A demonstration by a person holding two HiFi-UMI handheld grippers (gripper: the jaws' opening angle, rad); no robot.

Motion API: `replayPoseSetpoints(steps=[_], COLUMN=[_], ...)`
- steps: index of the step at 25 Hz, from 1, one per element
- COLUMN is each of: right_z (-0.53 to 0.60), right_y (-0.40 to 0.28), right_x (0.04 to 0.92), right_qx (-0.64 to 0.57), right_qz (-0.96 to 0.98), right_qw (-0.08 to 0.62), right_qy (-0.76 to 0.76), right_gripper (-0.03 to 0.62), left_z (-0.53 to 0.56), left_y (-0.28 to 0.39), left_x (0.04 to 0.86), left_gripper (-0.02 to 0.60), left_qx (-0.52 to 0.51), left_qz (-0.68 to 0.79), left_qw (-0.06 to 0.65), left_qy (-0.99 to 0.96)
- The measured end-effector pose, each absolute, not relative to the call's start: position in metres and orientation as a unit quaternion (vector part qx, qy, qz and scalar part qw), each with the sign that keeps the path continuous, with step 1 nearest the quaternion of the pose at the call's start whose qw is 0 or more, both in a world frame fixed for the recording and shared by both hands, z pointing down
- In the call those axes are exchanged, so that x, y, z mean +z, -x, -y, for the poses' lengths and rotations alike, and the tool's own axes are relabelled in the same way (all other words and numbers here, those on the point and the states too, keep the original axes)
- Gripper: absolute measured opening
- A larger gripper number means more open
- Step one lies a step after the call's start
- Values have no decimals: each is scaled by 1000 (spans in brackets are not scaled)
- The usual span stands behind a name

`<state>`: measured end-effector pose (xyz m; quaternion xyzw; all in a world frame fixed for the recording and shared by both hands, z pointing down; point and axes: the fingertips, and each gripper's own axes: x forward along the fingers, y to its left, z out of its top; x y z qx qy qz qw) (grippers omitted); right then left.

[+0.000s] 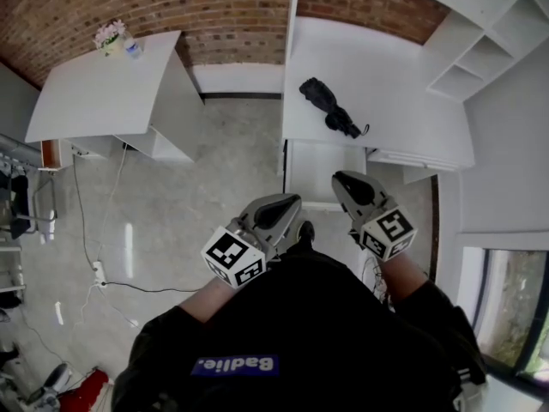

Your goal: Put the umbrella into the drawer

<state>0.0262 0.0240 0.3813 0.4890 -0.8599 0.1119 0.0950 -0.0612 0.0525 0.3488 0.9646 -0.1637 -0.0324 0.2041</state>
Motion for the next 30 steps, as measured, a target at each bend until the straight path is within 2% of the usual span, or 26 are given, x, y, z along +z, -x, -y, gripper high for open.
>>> replayPoseSetpoints(steps=[2, 5, 12, 20, 30], right_z=[-8, 14, 62, 120, 175], right_y=[-39, -56, -97, -141, -176], right_x=[386, 393, 416, 453, 518], right_qx=[110, 109, 100, 114, 126], right_qz=[861, 863, 869, 870, 848], right_qw=[103, 116, 138, 166, 243], right_qy=[-485, -480, -464, -451, -455], right_gripper=[41, 90, 112, 172, 213], left_z=[-39, -23, 5, 35, 51], left_y=[52, 39, 10, -10, -25], left_x=[349, 351, 360, 366, 371], left_gripper=[2, 2, 2, 2, 2], left_qx=[-30, -28, -20, -12, -5], left_qz=[174, 192, 230, 294, 305], left_qw=[207, 213, 216, 234, 227], left_qy=[-962, -958, -949, -927, -925])
